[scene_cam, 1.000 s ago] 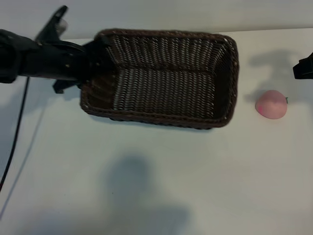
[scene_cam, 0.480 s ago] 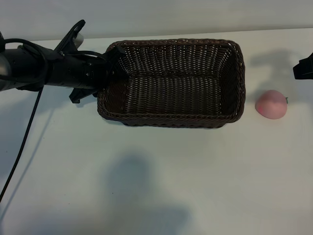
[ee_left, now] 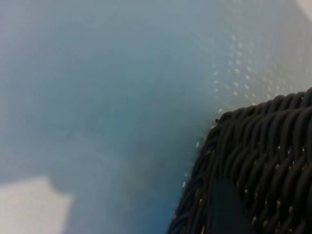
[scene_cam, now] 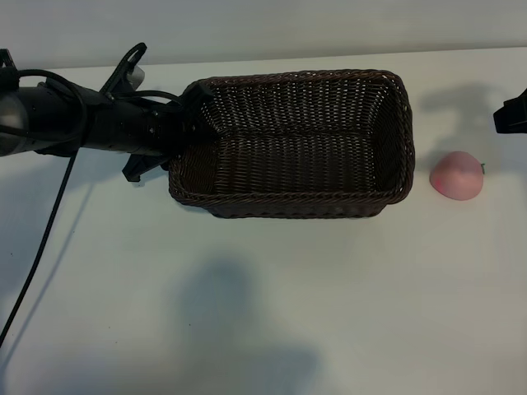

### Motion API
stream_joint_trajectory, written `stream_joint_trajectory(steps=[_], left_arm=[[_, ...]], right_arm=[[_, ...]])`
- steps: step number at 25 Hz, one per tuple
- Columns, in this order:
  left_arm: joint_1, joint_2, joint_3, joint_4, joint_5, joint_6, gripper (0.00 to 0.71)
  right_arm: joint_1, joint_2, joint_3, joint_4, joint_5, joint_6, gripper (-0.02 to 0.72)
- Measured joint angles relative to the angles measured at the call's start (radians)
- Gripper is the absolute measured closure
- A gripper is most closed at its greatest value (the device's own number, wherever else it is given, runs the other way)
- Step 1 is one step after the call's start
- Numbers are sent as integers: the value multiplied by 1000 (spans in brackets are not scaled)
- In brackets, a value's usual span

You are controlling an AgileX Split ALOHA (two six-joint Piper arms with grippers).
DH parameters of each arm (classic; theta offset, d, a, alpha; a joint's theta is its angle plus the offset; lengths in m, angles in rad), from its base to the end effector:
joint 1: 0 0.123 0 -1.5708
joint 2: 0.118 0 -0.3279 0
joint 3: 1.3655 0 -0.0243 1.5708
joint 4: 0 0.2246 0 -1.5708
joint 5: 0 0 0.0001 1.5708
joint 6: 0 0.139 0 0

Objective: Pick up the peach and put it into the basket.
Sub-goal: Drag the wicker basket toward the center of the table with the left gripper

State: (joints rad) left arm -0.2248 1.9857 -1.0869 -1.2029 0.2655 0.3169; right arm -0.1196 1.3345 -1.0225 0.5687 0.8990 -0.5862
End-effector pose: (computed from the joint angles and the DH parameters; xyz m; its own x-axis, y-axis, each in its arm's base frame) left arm 0.4034 -0.1272 0.1529 -0.7718 -0.5862 -0.2463 -0.3568 0.7200 -0.5952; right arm 0.2547 0.0284 0.3136 -0.8160 -0.0902 -0.5710 -0.2781 0.9272 0.2510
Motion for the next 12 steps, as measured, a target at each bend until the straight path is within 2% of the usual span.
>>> stream_joint_trajectory(steps=[9, 12], left_arm=[[0, 0, -1, -2, 12, 17, 320], [0, 0, -1, -5, 19, 17, 252]], right_arm=[[0, 0, 0, 0, 0, 0, 458], [0, 0, 0, 0, 0, 0, 458]])
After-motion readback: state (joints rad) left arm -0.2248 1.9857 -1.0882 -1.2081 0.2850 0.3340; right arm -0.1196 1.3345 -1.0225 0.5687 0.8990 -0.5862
